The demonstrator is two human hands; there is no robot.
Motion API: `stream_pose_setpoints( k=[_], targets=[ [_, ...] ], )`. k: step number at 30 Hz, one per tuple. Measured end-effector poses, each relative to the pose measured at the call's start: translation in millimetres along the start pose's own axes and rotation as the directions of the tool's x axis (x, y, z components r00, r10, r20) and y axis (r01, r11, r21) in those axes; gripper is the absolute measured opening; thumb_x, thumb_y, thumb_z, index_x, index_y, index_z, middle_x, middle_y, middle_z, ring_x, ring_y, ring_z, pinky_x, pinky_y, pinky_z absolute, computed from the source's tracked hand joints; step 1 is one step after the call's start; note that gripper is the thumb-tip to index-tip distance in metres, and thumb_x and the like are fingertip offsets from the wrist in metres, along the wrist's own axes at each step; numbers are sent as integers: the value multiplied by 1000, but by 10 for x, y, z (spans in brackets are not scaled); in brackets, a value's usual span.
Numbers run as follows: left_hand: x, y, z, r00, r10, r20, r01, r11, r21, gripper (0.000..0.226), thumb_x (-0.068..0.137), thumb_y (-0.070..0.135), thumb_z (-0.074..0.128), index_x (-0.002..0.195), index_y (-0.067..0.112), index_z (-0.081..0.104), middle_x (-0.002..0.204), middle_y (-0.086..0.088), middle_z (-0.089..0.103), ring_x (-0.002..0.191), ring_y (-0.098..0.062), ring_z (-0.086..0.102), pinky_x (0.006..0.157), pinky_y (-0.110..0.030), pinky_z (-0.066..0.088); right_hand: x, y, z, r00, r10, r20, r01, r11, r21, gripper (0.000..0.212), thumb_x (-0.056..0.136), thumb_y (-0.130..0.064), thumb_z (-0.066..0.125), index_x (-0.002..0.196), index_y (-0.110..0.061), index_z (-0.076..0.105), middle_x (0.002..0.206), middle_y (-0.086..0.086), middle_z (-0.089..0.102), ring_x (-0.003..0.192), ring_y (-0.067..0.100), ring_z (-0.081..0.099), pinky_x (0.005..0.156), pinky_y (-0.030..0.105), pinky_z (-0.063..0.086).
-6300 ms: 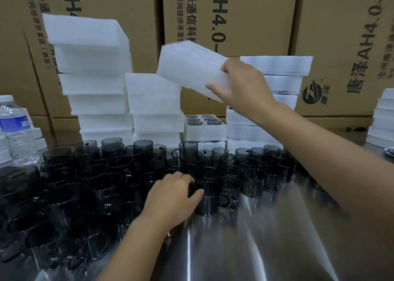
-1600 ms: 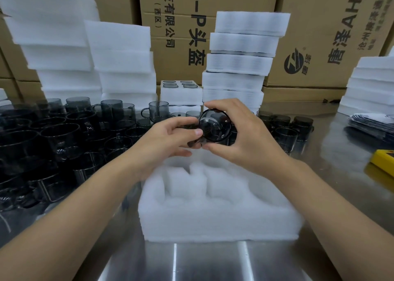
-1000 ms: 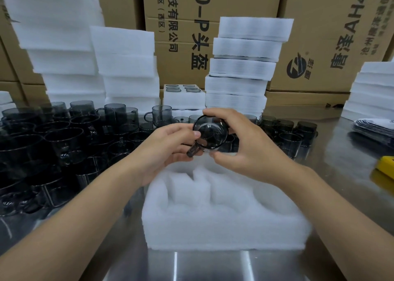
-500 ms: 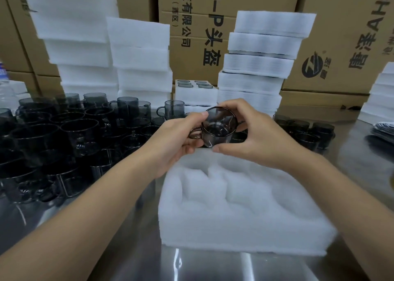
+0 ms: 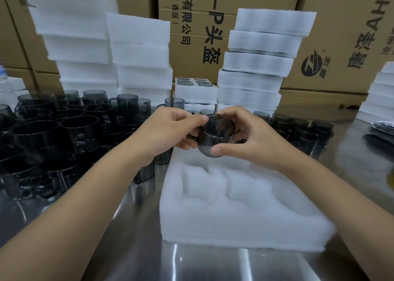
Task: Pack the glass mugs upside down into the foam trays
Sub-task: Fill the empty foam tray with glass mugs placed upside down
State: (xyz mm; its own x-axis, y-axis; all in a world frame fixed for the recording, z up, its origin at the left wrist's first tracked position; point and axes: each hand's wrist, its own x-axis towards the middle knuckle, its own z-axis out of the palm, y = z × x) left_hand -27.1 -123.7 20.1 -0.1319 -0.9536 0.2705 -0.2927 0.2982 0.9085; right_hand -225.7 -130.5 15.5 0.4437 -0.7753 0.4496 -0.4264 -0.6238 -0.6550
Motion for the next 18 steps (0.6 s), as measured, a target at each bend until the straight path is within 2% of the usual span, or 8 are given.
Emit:
stream_pose_setpoints(
  k=[2, 4, 6, 8, 11, 14, 16, 18],
  targets=[
    [19, -17, -6, 1000, -25, -8, 25, 999, -39, 24, 84, 36, 68, 74, 15, 73, 69, 3, 73, 64, -15, 72, 53, -18, 52, 3, 15, 0, 1000, -7, -1, 7, 1000, 16, 58, 55, -53, 80, 106, -46, 54, 104, -15, 63, 92, 13, 65, 83, 35, 56],
    [23, -26, -15, 999, -53, 14, 54, 995, -89, 30, 81, 37, 68, 79, 7, 71, 70, 0, 73, 68, -18, 73, 54, -18, 52, 8, 47, -13, 999, -16, -29, 19, 995, 97, 55, 66, -34, 81, 112, -44, 53, 110, -13, 58, 95, 11, 66, 86, 30, 55],
    [17, -22, -34, 996, -68, 51, 74, 991, -115, 34, 78, 42, 69, 80, 8, 72, 72, -2, 73, 73, -20, 73, 53, -18, 52, 13, 73, -30, 999, -10, -42, 19, 976, 216, 51, 76, -13, 78, 113, -38, 54, 108, -11, 54, 95, 10, 68, 83, 25, 54],
    [13, -14, -69, 993, -89, 74, 94, 993, -72, 49, 67, 54, 73, 84, 8, 72, 76, -1, 74, 76, -18, 73, 55, -19, 53, 8, 72, -34, 999, 1, -36, 9, 957, 288, 47, 81, -2, 71, 114, -32, 53, 108, -8, 56, 95, 8, 68, 78, 21, 53],
    [6, -17, -127, 982, -144, 125, 148, 989, -24, 68, 51, 61, 83, 101, 19, 65, 83, 1, 74, 75, -11, 70, 61, -22, 53, -1, 34, -18, 1000, -25, -11, 27, 974, 224, 48, 86, 2, 65, 117, -32, 51, 116, -4, 61, 107, 6, 62, 84, 28, 53],
    [-8, -36, -148, 975, -157, 157, 142, 985, 103, 62, 47, 67, 73, 102, 39, 63, 83, 7, 74, 70, -4, 66, 59, -25, 45, -5, 2, -9, 999, -31, 9, 30, 994, 102, 46, 88, -1, 62, 118, -36, 53, 120, -9, 62, 110, 8, 58, 88, 42, 53],
    [-12, -35, -144, 974, -154, 169, 118, 972, 205, 58, 45, 73, 68, 92, 39, 64, 78, 11, 74, 62, 1, 62, 56, -24, 39, -2, -5, -11, 1000, -24, -2, 24, 994, 111, 44, 89, 0, 61, 114, -35, 57, 115, -9, 63, 101, 7, 61, 85, 39, 55],
    [0, -49, -146, 973, -163, 161, 117, 957, 264, 64, 42, 74, 69, 91, 35, 62, 74, 12, 73, 56, 2, 58, 53, -23, 37, -5, -7, -13, 1000, -2, 24, -2, 982, 190, 40, 88, 4, 60, 110, -29, 60, 108, -7, 66, 93, 7, 64, 83, 27, 55]
  ],
)
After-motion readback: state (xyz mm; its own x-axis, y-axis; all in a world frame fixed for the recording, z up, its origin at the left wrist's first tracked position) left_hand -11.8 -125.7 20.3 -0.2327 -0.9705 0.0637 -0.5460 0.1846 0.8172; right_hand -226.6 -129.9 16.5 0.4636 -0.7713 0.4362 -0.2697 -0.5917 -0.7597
